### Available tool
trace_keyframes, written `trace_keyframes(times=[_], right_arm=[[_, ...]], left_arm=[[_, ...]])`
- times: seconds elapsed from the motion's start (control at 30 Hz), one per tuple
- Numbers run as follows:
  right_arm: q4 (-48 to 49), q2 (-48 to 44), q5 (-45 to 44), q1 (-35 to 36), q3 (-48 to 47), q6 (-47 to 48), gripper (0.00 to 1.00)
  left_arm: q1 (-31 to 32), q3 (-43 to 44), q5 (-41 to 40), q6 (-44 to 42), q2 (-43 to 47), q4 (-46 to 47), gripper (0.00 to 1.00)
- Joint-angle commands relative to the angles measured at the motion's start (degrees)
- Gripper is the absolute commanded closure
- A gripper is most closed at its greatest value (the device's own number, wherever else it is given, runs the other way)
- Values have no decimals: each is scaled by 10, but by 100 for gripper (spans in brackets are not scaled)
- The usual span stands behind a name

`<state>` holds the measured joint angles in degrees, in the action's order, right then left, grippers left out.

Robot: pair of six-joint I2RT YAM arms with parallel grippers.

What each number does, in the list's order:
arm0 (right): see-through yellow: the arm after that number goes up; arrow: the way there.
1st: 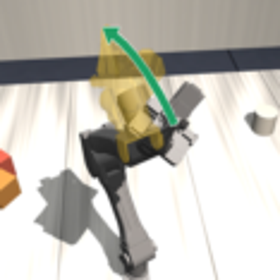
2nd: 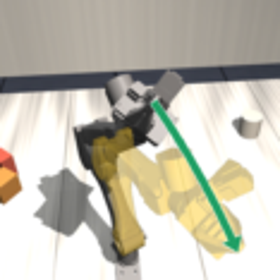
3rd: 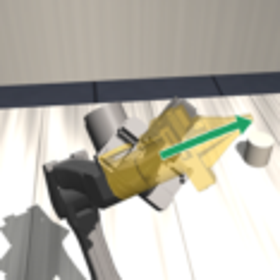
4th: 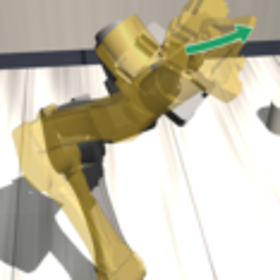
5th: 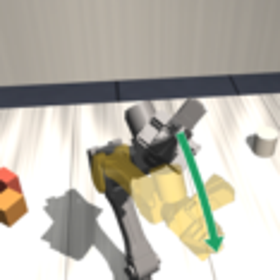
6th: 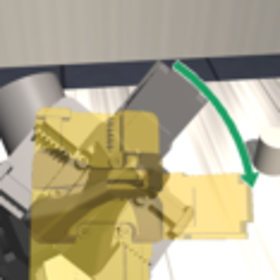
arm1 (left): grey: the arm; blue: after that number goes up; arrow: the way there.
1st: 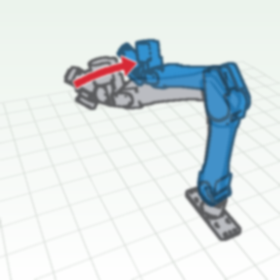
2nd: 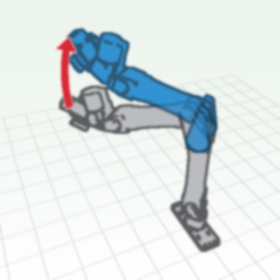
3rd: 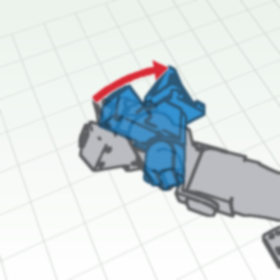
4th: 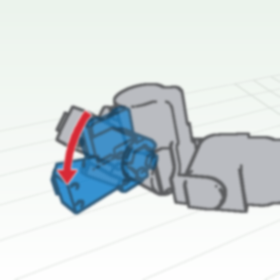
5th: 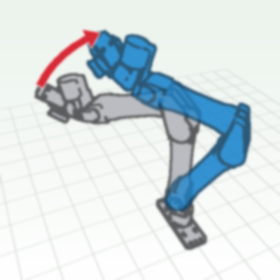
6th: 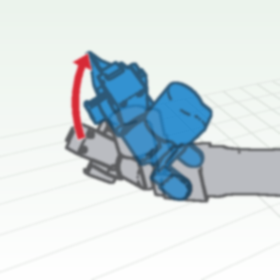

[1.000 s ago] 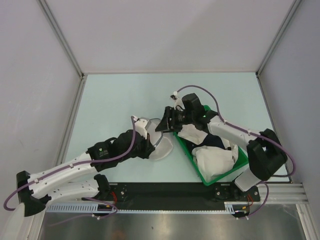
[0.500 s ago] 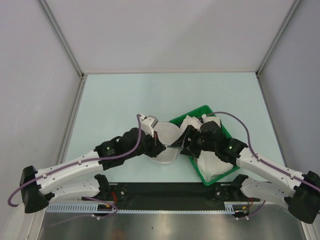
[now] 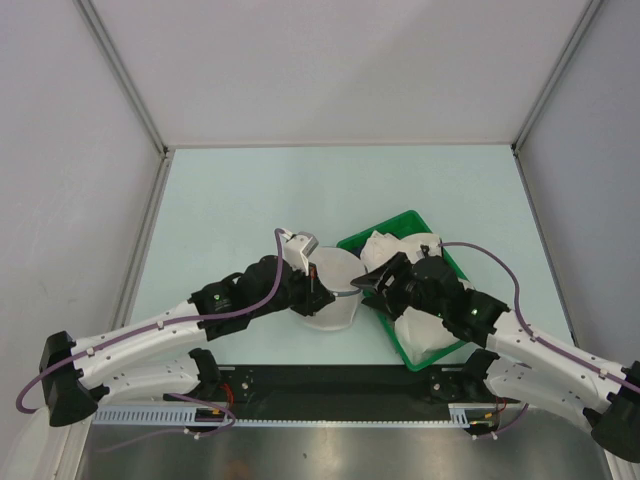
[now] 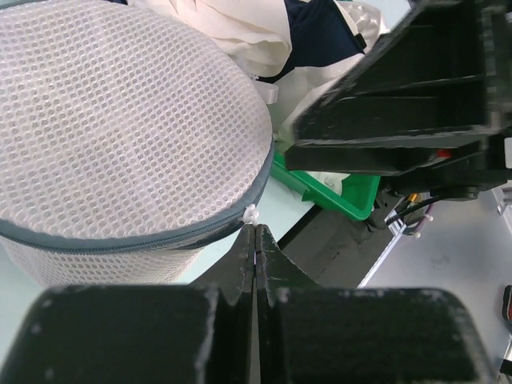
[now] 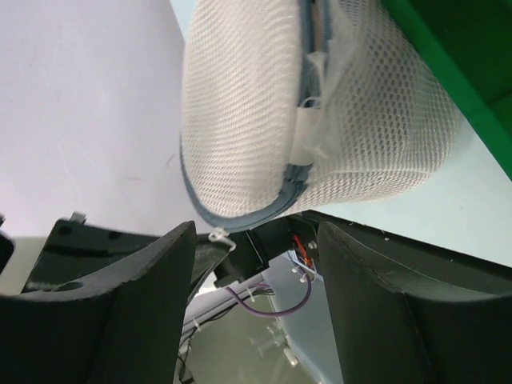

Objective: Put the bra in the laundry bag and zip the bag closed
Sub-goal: Zip the zipper on the laundry bag.

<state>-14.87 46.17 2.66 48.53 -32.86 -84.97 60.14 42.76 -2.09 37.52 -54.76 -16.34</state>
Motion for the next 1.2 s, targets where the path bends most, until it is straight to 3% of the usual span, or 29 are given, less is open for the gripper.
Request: trace_keyframes(times=[0.0,0.17,0.2,0.27,0.33,0.43,0.47,0.67,0.77,0.8,1.03,1.17], right_arm=[[33,31,-42,19,-5,-51,36],[63,61,-63,35,-10,-68,41],[89,71,-67,34,-5,-69,53],[106,94,-69,31,-9,-59,67],[113,114,-42,7,-24,-30,76],[125,131,-5,-28,-24,6,98],[127,132,4,-42,-24,17,100],[215,154,124,-145,-25,138,100],[267,209,235,-195,-58,211,100],[293,231,291,-199,-72,228,100],[345,433,455,-158,-261,316,100],[269,541,477,-138,-394,343,100]], left_arm=[[0,-2,16,10,2,40,100],[2,0,16,7,3,42,100],[5,0,16,5,1,43,100],[6,-2,16,5,2,41,100],[6,-8,1,7,9,25,100],[7,7,-103,3,12,-78,100],[2,7,-131,4,16,-98,100],[-58,-14,-186,17,50,-189,100],[-92,-15,-191,26,89,-228,100],[-100,-14,-184,19,99,-229,100],[-107,25,-56,-55,192,-192,100],[-107,19,2,-49,192,-169,100]])
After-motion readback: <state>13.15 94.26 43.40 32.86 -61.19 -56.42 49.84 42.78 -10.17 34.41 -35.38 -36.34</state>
